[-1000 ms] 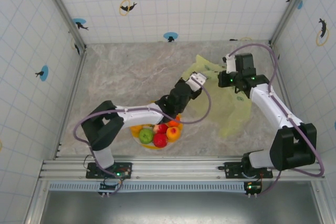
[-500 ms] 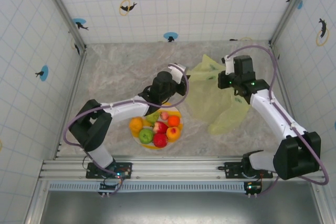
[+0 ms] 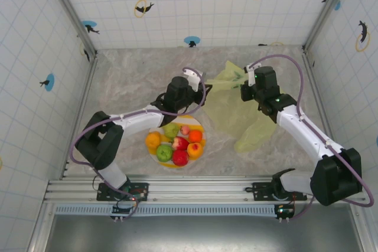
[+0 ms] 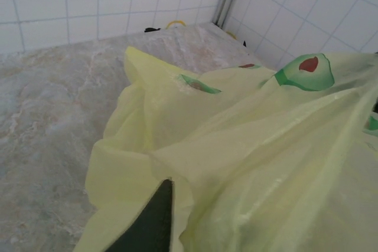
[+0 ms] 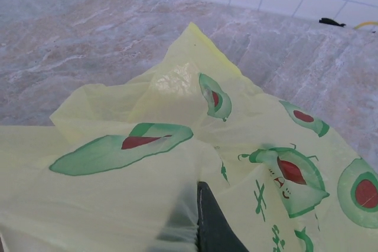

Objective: Place the fruits into the plastic bag

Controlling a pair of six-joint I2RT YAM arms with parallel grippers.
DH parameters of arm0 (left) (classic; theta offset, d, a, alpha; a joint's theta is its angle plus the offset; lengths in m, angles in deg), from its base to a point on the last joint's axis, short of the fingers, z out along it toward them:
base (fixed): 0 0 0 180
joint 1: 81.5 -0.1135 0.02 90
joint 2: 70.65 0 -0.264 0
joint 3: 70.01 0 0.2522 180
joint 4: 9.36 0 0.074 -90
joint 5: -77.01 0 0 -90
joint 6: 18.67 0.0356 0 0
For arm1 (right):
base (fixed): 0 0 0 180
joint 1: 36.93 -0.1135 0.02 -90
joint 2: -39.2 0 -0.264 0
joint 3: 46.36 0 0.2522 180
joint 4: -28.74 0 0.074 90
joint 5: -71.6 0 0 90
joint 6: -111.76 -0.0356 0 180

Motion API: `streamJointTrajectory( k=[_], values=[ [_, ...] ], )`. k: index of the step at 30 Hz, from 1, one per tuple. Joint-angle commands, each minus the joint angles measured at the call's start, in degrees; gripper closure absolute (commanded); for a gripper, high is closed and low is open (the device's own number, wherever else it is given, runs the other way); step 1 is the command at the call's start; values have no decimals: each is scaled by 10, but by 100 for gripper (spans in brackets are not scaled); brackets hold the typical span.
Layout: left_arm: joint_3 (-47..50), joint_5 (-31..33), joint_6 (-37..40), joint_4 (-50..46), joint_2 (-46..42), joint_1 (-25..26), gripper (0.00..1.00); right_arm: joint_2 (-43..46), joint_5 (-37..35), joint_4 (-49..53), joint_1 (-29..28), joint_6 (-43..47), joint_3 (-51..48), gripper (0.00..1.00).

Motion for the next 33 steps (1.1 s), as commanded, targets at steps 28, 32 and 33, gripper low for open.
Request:
streamJointTrajectory(
  k=[28,32,33],
  values=[
    [166,105,-121,-272,-314,-71,2,-89,91,-88,0,-254,-4,97],
    [165,123,-163,-397,-343,-103,2,-92,95,-84,-1,-243,-3,97],
    [163,124,-174,-428,-351,-111,2,-93,98,-82,-1,-241,-4,98]
  ],
)
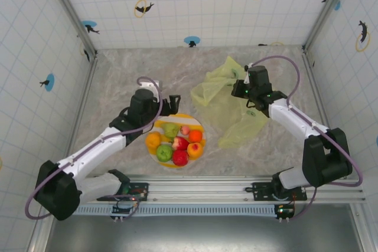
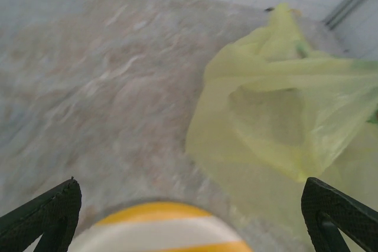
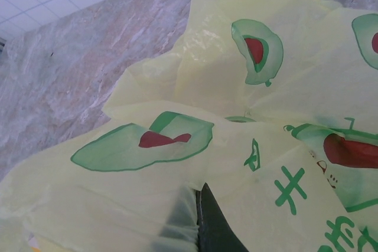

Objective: Place the fruits into the plastic bag

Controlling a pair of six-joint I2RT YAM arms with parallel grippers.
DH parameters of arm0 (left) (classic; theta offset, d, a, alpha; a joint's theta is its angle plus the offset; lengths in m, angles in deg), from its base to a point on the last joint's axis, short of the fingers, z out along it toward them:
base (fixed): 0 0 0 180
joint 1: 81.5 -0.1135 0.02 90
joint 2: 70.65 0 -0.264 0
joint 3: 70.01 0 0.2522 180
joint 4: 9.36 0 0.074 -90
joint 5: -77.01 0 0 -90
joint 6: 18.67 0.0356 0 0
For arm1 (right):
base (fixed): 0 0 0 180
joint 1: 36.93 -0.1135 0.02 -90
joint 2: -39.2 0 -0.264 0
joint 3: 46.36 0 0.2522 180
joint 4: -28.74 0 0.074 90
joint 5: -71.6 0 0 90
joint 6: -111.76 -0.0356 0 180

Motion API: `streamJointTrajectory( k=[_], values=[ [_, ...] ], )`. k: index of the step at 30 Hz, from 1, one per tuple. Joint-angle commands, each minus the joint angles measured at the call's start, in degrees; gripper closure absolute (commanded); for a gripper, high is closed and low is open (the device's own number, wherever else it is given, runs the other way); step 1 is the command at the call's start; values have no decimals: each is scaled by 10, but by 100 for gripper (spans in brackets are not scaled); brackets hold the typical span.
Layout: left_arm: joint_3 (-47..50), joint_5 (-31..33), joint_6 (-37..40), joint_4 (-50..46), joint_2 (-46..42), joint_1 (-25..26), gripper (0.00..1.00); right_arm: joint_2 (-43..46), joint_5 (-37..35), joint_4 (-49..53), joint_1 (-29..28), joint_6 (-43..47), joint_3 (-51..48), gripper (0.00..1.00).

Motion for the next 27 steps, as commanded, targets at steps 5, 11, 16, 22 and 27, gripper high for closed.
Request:
streamJointTrajectory(
  k=[5,11,16,22,27],
  values=[
    [-3,45,-77,-269,-46,-38,2,0,10,-3,-5,25,-2,97],
    [11,33,-107,-349,-57,-42,2,3,18,-4,-4,39,-7,97],
    [37,-10,-110,-336,-44,-42,2,7,27,-12,-1,45,-18,97],
    [46,-13,-102,-327,-14,-41,8,16,34,-17,0,43,-29,97],
    [51,-26,-88,-331,5,-41,12,20,34,-16,2,42,-34,97]
  ],
)
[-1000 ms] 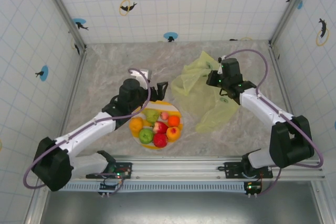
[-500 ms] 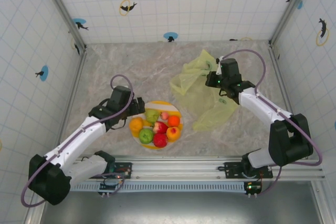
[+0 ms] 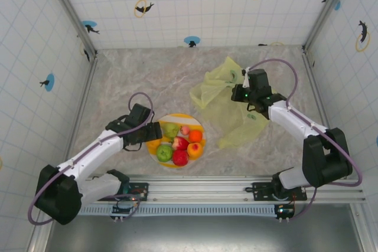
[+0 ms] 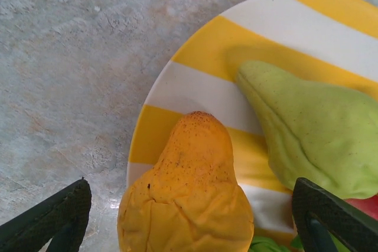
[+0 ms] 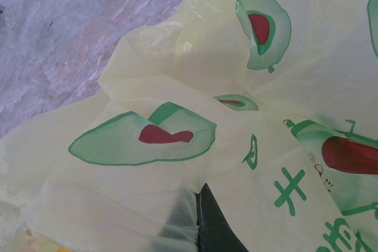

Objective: Place the fruits into the plastic bag

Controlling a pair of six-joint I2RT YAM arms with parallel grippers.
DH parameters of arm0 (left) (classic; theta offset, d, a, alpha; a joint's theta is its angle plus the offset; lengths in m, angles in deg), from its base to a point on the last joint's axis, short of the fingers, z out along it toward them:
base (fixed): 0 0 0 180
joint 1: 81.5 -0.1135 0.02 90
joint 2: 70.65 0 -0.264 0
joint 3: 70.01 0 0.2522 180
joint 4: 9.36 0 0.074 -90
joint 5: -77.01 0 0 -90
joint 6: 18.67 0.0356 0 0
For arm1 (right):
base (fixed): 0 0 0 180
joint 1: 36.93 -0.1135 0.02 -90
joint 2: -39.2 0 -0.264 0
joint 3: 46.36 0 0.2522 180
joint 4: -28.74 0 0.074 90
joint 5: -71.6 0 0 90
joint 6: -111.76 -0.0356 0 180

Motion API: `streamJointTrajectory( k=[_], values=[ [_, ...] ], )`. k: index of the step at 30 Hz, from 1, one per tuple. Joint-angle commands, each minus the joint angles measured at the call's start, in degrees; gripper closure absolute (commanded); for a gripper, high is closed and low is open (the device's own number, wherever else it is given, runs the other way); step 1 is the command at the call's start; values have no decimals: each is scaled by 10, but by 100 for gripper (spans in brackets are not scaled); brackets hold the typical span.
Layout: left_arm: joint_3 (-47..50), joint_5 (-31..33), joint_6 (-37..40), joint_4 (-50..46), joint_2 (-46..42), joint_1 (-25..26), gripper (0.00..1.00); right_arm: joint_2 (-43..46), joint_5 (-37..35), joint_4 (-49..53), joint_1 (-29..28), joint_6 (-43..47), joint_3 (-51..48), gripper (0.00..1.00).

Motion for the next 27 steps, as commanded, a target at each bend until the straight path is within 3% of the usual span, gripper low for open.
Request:
streamJointTrajectory(
  k=[1,8,17,27],
  values=[
    [8,-16,9,-18,12,-2,13,18,5,-16,1,3,-11,97],
    [17,-15,21,-7,32,-1,16,11,5,-21,1,-1,-10,97],
    [33,-30,26,18,50,2,27,2,6,-21,-1,-4,-8,97],
    [20,11,34,7,36,2,41,-2,4,-20,-1,-6,-5,97]
  ],
)
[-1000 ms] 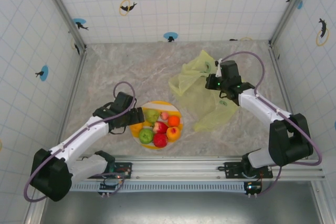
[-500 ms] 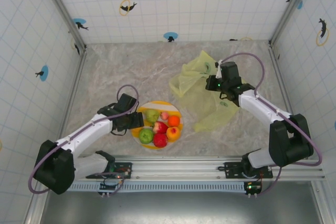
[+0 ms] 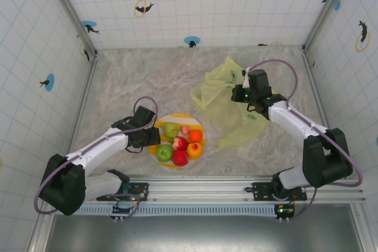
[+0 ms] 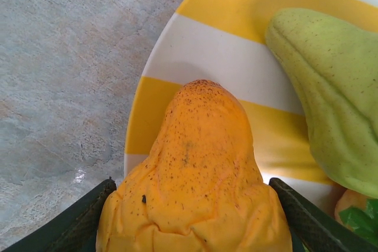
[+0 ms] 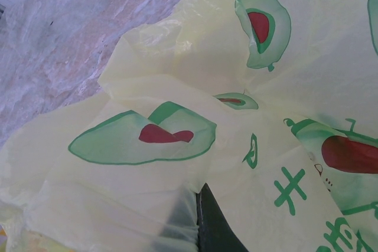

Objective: Place the fruits into the plastic bag

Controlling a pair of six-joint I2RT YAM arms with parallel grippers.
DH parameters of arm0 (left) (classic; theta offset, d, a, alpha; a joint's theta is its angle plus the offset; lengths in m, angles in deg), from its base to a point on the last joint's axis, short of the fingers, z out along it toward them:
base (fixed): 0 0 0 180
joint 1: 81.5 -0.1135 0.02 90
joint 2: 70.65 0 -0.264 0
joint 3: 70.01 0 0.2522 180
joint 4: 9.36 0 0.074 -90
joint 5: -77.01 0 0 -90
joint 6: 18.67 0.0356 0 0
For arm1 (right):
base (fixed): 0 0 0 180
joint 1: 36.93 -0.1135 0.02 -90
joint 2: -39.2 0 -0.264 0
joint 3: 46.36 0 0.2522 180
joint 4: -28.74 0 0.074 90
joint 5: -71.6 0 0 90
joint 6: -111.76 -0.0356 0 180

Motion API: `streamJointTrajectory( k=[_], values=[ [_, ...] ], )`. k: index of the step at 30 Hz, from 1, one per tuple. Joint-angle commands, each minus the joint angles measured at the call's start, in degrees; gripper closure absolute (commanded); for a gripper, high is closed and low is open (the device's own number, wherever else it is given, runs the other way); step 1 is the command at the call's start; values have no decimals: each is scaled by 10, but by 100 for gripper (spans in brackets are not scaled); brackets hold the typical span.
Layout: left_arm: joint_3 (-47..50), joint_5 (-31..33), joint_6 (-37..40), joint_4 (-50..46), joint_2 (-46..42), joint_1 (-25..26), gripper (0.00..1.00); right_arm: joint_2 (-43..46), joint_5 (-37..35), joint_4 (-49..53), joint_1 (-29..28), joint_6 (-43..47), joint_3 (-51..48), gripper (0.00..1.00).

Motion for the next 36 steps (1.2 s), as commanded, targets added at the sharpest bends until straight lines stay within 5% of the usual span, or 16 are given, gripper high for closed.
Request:
streamJointTrajectory(
  k=[1,10,16,22,36],
  values=[
    [-8,33,13,-18,-14,2,41,-4,2,-16,-1,-4,-1,97],
    [-81,64,29,48,-84,26,45,-15,-1,21,-2,9,32,97],
    [-116,55,56,245,-42,172,46,-29,17,50,0,17,57,97],
    [-213,31,150,323,120,275,46,-42,88,74,19,1,97,96],
    [-338,59,272,341,297,286,49,-15,152,134,55,-23,108,96]
  ],
)
